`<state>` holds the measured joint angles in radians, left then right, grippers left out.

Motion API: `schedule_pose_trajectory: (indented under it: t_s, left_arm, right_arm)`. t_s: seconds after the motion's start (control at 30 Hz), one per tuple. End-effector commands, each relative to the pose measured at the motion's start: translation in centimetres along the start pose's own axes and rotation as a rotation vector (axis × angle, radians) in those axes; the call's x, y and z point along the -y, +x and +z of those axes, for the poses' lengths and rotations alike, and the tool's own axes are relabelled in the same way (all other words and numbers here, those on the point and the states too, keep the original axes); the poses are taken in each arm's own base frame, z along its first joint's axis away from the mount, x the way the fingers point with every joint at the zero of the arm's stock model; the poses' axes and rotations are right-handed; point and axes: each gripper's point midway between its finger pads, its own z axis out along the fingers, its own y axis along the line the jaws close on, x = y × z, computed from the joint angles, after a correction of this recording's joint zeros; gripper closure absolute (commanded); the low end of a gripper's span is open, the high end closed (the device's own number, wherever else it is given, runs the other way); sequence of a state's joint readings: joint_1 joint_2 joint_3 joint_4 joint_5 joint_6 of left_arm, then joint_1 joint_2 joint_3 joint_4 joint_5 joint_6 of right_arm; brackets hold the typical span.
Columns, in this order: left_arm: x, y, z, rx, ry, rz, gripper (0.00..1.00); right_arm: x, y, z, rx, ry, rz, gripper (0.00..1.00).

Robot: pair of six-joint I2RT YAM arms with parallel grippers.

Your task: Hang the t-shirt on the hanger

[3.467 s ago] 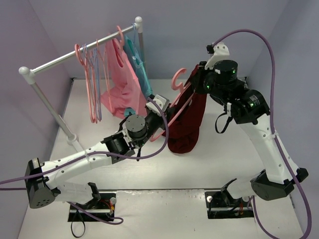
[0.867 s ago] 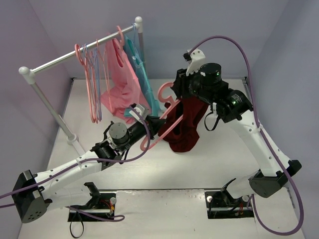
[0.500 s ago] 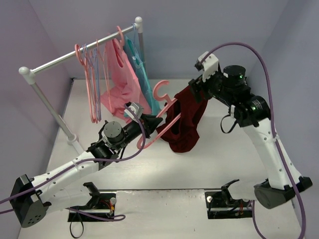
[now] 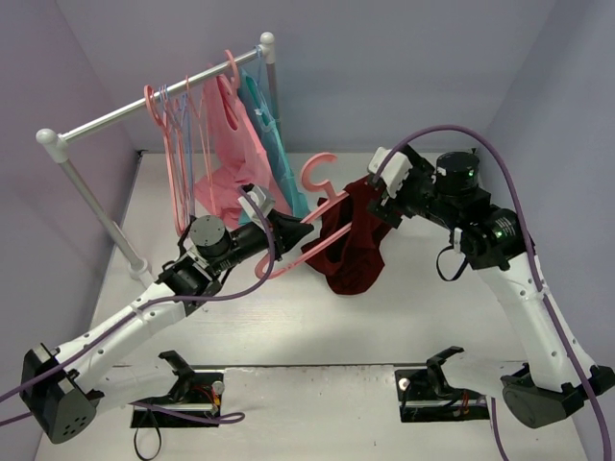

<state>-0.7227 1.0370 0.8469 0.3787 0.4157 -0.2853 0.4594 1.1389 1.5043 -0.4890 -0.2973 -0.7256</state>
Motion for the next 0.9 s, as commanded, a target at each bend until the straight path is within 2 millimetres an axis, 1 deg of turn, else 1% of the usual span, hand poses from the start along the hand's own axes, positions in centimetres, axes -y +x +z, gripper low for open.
schedule_pose_trajectory:
  t_s: [0.0,0.07,0.17,0.23,0.3,0.43,0.53,0.6,0.67,0.83,0.87]
  left_arm:
    - [2.7,-6.0,-0.7,0.118,0.143,0.123,1.0]
    - [3.0,-5.9,-0.9,0.091,0.161,0.137,1.0]
    - [3.9,-6.1,-0.9,0.076,0.22,0.158,1.0]
    - [4.4,-5.8,-0.8,0.054,0.251,0.16,1.0]
    - [4.9,-6.1,-0.8,0.048,0.286,0.177,1.0]
    - [5.0,-5.4,-0.6,-0.002,0.306,0.191,1.0]
    - [4.9,-5.5,-0.6,-0.025,0.307,0.218,1.0]
    - [4.7,-5.4,-0.5,-0.043,0.309,0.25,1.0]
    - [4.3,-5.3,-0.5,-0.077,0.3,0.291,1.0]
    - [3.8,-5.0,-0.6,-0.109,0.288,0.32,1.0]
    - [3.8,-4.9,-0.5,-0.115,0.289,0.321,1.0]
  right_arm:
    - [-0.5,-0.8,0.7,0.053,-0.035,-0.083,0.26]
    - [-0.7,-0.7,0.7,0.053,-0.04,-0.088,0.26]
    - [-0.8,-0.7,0.6,0.057,-0.043,-0.091,0.27]
    - [-0.9,-0.5,0.8,0.051,-0.047,-0.092,0.27]
    - [-1.4,-0.3,1.1,0.051,-0.064,-0.095,0.28]
    - [-2.0,0.0,1.5,0.037,-0.076,-0.107,0.28]
    - [-2.7,0.0,1.5,0.049,-0.102,-0.1,0.34]
    - [-3.3,-0.2,1.6,0.061,-0.124,-0.085,0.46]
    - [-3.8,-0.2,1.7,0.065,-0.145,-0.069,0.63]
    - [-5.2,-0.3,1.7,0.083,-0.199,-0.032,0.98]
    - [-5.5,-0.4,1.6,0.092,-0.213,-0.026,1.0]
